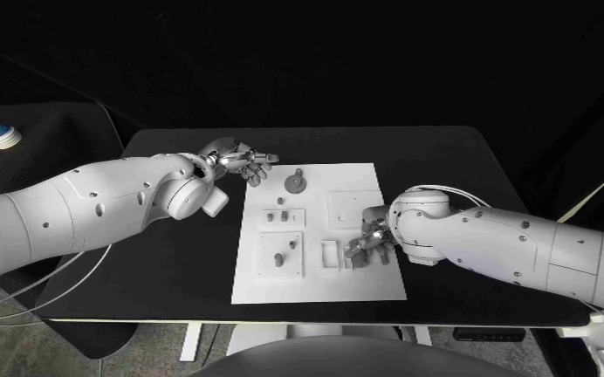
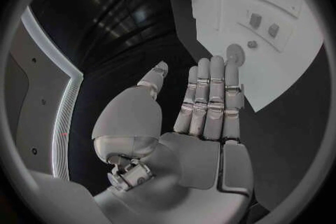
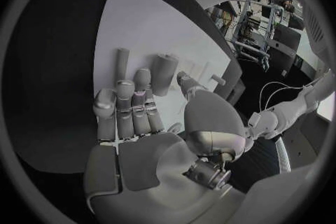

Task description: Assemble the parts on the task board

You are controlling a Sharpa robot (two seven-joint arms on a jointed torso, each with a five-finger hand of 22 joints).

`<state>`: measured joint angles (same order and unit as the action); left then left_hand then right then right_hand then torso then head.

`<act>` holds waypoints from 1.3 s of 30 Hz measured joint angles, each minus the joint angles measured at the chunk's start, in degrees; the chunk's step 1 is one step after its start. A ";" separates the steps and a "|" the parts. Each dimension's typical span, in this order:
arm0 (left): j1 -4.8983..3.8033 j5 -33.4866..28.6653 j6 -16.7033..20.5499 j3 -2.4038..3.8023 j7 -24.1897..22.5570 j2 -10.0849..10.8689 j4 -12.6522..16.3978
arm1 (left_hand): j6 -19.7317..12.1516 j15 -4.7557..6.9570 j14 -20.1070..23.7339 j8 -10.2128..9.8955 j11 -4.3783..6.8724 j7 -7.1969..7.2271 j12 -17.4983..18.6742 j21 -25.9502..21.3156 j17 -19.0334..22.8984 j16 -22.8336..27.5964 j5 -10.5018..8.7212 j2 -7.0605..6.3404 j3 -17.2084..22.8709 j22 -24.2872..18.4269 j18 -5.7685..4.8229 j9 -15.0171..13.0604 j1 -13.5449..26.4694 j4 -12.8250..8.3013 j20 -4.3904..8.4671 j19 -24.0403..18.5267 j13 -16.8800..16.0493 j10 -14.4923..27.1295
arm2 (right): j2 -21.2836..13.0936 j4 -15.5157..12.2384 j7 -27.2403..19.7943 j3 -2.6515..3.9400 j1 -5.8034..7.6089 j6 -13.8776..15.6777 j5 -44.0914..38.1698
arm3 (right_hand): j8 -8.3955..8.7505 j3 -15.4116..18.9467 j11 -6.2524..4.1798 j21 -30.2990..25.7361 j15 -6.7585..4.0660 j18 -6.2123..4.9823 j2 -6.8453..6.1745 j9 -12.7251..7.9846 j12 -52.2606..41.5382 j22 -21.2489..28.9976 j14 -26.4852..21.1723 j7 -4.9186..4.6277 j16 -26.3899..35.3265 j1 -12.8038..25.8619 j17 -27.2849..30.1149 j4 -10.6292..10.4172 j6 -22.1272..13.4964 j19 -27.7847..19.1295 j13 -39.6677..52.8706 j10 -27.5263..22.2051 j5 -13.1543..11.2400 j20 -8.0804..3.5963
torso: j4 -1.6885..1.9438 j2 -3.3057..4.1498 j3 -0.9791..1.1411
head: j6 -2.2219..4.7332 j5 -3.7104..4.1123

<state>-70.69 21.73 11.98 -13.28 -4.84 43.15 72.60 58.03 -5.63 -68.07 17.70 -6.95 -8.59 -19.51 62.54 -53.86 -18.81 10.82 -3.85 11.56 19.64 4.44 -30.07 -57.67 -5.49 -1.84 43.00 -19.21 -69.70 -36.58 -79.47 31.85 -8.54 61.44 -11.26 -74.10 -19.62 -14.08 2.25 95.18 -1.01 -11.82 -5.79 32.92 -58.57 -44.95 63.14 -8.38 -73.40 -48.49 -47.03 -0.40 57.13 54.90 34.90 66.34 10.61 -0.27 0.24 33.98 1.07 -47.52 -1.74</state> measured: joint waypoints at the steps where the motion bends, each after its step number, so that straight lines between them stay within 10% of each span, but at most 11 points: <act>1: 0.00 -0.01 0.00 0.00 0.01 0.00 0.00 | 0.00 0.00 0.00 0.00 0.00 0.00 0.00 0.00 0.00 0.00 0.00 0.00 0.00 0.00 0.00 0.00 0.00 0.00 0.00 0.00 0.00 0.00 | 0.07 0.07 0.02 0.00 0.01 0.00 -0.03 | 0.00 0.00 0.00 0.00 0.00 0.00 0.00 0.00 0.00 0.00 0.00 0.00 0.00 0.00 0.00 0.00 0.00 0.08 0.00 0.00 0.00 0.08 | 0.00 0.01 0.01 | 0.00 -0.01; 13: -0.01 -0.07 -0.03 0.01 0.14 0.12 0.03 | 0.00 0.00 0.00 0.00 0.00 0.00 0.00 0.00 0.01 0.00 0.00 -0.23 -0.12 0.00 -0.01 0.00 0.23 0.12 0.00 0.00 0.00 0.00 | 0.73 0.93 0.16 -0.01 -0.09 0.00 -0.22 | -0.02 -0.73 0.21 0.00 0.03 0.01 1.22 -0.07 0.00 -0.20 -0.03 0.10 0.00 -0.78 0.00 0.41 -0.09 -0.23 -0.09 -0.21 0.00 -0.23 | -0.01 0.12 0.02 | -0.04 -0.01; 25: -0.02 -0.09 -0.05 0.01 0.42 0.15 0.04 | 0.00 0.00 0.00 0.00 0.00 0.00 0.00 0.00 -0.01 0.00 0.00 -0.23 -0.12 0.00 -0.02 -0.01 0.23 0.12 0.00 0.00 0.00 0.00 | 0.51 0.47 0.33 0.06 -0.03 0.42 -0.30 | 0.69 -2.87 0.22 0.00 -0.16 0.42 5.73 -0.66 -0.40 -1.49 -0.25 -0.03 0.00 -5.36 -0.07 6.53 0.63 0.16 -0.47 -0.22 2.73 -0.67 | -0.01 0.20 0.02 | -0.24 -0.06; 39: -0.02 -0.11 -0.07 0.01 0.79 0.16 -0.18 | 0.00 0.00 0.00 0.00 0.00 0.00 0.00 0.00 -0.02 0.00 0.00 -0.22 0.03 0.00 -0.03 -0.01 0.22 0.28 0.00 0.00 0.00 0.00 | -0.98 -1.17 0.18 -0.03 -0.16 2.93 -0.31 | 0.55 -4.70 0.07 0.00 -0.09 0.47 3.70 -0.98 -0.62 -2.03 -0.31 0.18 0.00 -7.51 0.05 4.99 1.47 0.36 -0.75 -0.08 1.35 -0.87 | -0.02 0.27 0.04 | -0.14 0.03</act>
<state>-70.71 21.62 11.91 -13.27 -4.06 43.32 72.42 58.03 -5.63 -68.07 17.70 -6.95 -8.59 -19.52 62.55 -53.89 -18.82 10.82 -4.07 11.59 19.64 4.41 -30.08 -57.44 -5.21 -1.84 43.00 -19.21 -69.70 -37.56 -80.64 32.03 -8.57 61.28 -8.33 -74.41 -19.07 -18.79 2.33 95.18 -1.11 -11.35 -2.09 31.94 -59.19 -46.97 62.83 -8.20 -73.39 -56.00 -46.98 4.59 58.60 55.26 34.15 66.27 11.96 -1.14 0.22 34.25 1.10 -47.66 -1.71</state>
